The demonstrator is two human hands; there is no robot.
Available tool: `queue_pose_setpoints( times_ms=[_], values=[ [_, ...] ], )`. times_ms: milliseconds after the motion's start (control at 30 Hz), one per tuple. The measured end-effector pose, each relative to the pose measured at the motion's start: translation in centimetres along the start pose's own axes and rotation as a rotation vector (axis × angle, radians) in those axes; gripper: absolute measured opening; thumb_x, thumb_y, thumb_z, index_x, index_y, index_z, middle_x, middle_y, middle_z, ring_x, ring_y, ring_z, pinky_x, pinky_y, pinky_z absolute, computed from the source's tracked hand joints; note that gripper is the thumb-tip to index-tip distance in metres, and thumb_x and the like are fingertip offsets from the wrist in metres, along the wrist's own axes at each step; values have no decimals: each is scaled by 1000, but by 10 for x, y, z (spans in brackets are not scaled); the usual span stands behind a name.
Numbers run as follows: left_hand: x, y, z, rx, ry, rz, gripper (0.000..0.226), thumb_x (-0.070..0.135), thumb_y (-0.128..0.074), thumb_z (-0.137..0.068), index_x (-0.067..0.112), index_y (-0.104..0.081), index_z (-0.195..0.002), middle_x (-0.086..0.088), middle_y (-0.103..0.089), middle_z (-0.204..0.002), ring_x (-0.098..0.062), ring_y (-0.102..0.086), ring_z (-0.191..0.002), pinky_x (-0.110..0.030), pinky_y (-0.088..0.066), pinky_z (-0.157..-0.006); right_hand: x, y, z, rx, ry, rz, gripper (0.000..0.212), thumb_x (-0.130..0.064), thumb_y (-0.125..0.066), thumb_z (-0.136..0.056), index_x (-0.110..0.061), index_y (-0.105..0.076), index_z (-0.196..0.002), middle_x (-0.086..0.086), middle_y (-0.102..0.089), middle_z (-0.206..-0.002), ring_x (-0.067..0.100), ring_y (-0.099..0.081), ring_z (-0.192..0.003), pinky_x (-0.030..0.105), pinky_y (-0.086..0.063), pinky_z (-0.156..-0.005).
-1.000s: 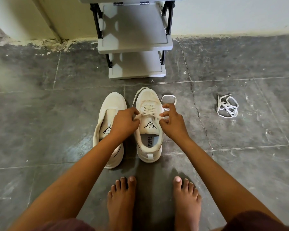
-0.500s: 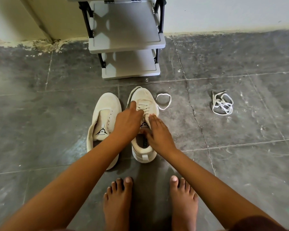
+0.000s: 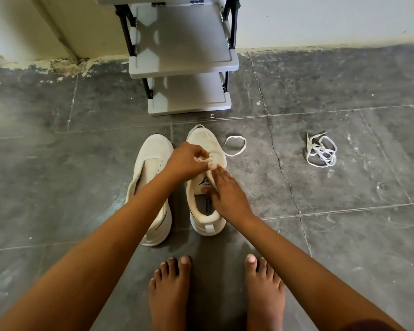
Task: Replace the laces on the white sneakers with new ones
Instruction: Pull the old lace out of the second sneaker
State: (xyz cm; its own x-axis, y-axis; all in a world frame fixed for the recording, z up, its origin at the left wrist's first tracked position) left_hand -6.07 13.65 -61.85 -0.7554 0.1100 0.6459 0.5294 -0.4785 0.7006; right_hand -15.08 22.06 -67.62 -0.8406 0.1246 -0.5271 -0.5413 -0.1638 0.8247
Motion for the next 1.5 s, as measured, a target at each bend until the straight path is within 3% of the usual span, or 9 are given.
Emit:
queue_pose_setpoints(
  times_ms=[200,400,467,600,833,1000,1100,1267,1500],
  values=[
    [5,-10,11,86,-142,-550,26,25,-51,-92,13,-68,-106,-9,-55,-110,-26,-58,-92,-35,-49,-76,0,2,4,48,17,4,59,-24,-40,-99,-11,-13,-150,5,-13,-158,16,-11,-146,25,-10,-115],
    [20,25,2,163,-89,109,15,21,-72,-82,5,-72,-84,3,-59,-74,-13,-54,-73,-24,-40,-69,0,2,1,41,2,20,60,-32,-39,-100,-14,-13,-151,3,-17,-158,18,-16,-144,30,-21,-113],
    [21,27,1,119,-68,138,17,19,-72,-82,5,-73,-91,-4,-67,-83,-17,-61,-79,-27,-45,-74,0,3,1,42,1,27,60,-33,-39,-100,-14,-13,-151,3,-17,-158,18,-16,-144,30,-22,-113],
    [6,12,4,40,-90,-308,33,29,-69,-82,19,-68,-113,-6,-59,-116,-21,-53,-107,-33,-45,-87,-1,3,3,44,16,39,61,-29,-40,-99,-13,-12,-151,4,-16,-158,17,-14,-145,28,-16,-115],
    [14,-6,15,178,-178,-608,25,27,-48,-95,12,-67,-102,-6,-57,-103,-22,-57,-92,-29,-38,-64,0,3,4,42,19,47,60,-27,-38,-99,-13,-10,-151,4,-13,-158,16,-11,-146,25,-12,-115],
    [24,30,13,215,-144,218,21,22,-68,-85,2,-66,-76,-3,-57,-67,-11,-50,-60,-22,-40,-60,-1,2,1,36,24,77,59,-32,-38,-100,-13,-14,-150,5,-16,-158,18,-15,-145,28,-18,-114],
    [25,41,13,290,-97,441,17,23,-69,-84,5,-70,-86,2,-61,-69,-3,-52,-59,-19,-47,-63,0,2,1,26,16,81,60,-34,-38,-100,-13,-13,-151,4,-15,-158,18,-13,-145,29,-18,-114],
    [2,11,10,102,-52,-231,38,33,-69,-82,20,-63,-117,-2,-58,-114,-19,-56,-101,-34,-48,-87,-1,3,1,37,19,82,60,-28,-40,-99,-12,-14,-150,5,-17,-157,18,-15,-145,27,-17,-114],
    [4,-5,13,209,-126,-496,25,30,-54,-92,15,-63,-109,-6,-57,-112,-25,-59,-93,-34,-46,-72,-1,3,1,49,32,85,60,-24,-41,-98,-12,-14,-150,5,-17,-157,17,-14,-145,26,-14,-115]
  ],
)
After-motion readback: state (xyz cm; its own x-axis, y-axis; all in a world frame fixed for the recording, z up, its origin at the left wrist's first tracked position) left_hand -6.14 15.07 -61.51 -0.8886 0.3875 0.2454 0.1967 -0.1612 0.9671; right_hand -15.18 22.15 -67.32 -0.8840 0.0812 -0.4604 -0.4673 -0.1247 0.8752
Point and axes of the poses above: each hand's wrist, its own z-axis away from the middle knuckle, its own y-axis out of the back of the hand, x = y × z, the point moved 6 cm from there along -z, towards the middle knuckle
